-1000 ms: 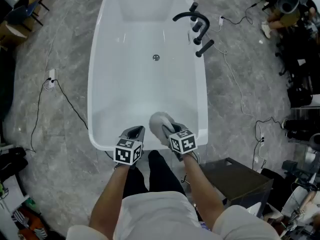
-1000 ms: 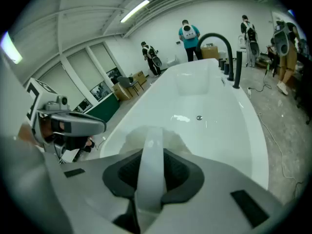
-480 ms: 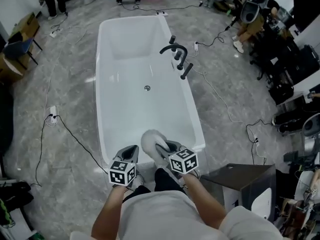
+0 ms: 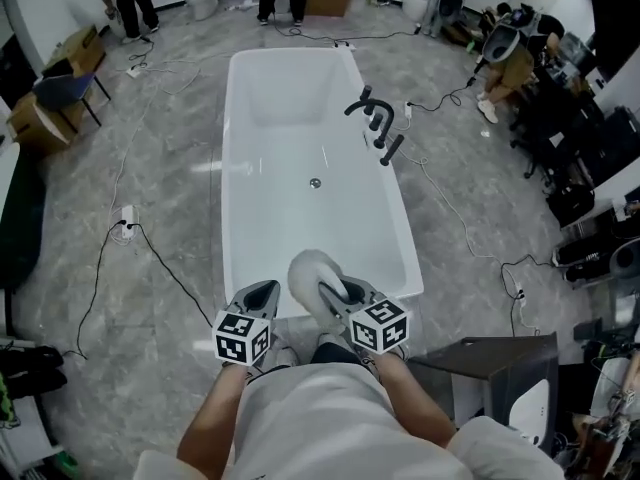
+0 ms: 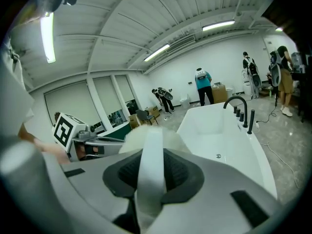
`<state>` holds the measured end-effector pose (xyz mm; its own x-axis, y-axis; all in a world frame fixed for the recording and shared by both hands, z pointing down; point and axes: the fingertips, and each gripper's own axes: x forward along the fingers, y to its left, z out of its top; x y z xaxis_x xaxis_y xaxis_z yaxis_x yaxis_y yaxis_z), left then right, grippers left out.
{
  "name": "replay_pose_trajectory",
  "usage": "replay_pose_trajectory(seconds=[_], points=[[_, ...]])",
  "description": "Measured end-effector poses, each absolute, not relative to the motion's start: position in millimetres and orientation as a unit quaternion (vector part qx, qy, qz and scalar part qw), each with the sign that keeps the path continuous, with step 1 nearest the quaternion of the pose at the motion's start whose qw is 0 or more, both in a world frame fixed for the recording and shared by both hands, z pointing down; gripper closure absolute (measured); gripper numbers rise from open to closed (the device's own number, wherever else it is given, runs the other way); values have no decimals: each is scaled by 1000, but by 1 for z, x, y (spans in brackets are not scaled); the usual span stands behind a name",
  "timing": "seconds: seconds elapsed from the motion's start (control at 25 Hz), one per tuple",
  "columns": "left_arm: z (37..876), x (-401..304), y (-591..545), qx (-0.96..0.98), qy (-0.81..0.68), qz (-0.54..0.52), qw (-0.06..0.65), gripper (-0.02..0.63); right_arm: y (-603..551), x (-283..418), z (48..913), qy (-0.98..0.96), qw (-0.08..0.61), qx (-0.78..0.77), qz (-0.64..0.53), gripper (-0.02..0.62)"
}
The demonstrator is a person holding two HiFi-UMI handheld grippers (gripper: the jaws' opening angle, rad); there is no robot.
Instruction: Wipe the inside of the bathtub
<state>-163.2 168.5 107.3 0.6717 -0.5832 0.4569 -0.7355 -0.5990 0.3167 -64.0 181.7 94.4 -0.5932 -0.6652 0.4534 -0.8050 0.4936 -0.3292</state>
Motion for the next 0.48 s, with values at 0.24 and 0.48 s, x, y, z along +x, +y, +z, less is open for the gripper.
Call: replay_pose_trajectory(seconds=[0.24, 0.48], points=[[90, -176, 169, 868, -414, 132, 241, 597, 180, -53, 88, -863, 149, 419, 241, 503], [85, -175, 175, 858, -434, 132, 239, 597, 178, -45, 77, -873, 146, 407, 227, 503]])
